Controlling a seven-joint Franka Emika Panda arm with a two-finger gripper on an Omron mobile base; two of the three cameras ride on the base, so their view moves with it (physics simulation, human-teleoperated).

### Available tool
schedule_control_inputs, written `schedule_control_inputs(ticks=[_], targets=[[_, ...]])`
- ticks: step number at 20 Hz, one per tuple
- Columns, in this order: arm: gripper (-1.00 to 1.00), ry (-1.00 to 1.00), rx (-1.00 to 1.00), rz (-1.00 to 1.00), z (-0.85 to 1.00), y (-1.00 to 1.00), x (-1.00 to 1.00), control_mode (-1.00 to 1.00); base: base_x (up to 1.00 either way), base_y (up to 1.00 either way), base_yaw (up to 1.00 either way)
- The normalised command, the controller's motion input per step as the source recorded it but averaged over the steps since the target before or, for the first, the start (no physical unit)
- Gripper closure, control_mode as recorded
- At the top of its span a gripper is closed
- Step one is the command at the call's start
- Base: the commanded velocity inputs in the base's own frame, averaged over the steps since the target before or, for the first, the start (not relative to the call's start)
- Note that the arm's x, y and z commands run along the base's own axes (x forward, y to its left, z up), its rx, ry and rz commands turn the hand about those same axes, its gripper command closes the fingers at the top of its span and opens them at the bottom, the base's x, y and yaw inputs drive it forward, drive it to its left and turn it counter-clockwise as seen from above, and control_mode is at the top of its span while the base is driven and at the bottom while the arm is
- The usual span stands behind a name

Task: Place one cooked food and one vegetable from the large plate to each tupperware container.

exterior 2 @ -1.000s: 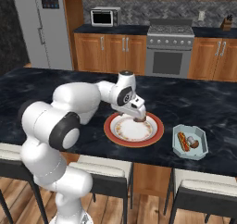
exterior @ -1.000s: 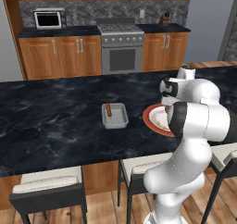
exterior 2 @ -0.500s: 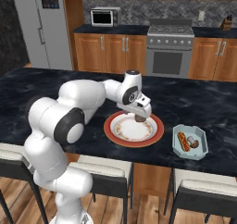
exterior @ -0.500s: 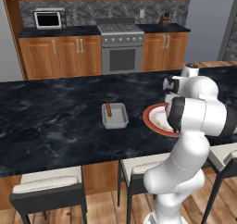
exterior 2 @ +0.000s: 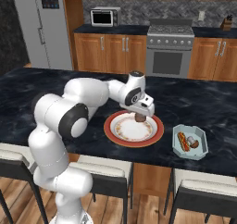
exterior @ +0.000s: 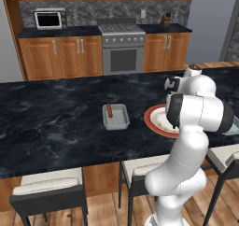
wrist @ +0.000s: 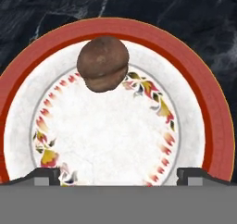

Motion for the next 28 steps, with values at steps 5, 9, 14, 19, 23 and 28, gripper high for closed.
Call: schedule_control_inputs(ticks=[5,9,14,19,23,28], targets=[[-1.00,-0.15,0.00,0.12,-0.24,0.00,0.16,-1.00,0.00,0.00,0.00],[-1.00,-0.11,0.00,0.11,-0.32,0.00,0.25,-1.00,0.00,0.00,0.00],[-1.00,-0.01,0.00,0.02,-0.06,-0.02,0.45,-1.00,0.00,0.00,0.00],[-1.00,0.00,0.00,0.00,-0.02,-0.10,0.37,-1.00,0.00,0.00,0.00],[-1.00,0.00,0.00,0.00,-0.07,-0.16,0.35,-1.00,0.00,0.00,0.00],[-1.00,0.00,0.00,0.00,-0.21,-0.07,0.29,-1.00,0.00,0.00,0.00]])
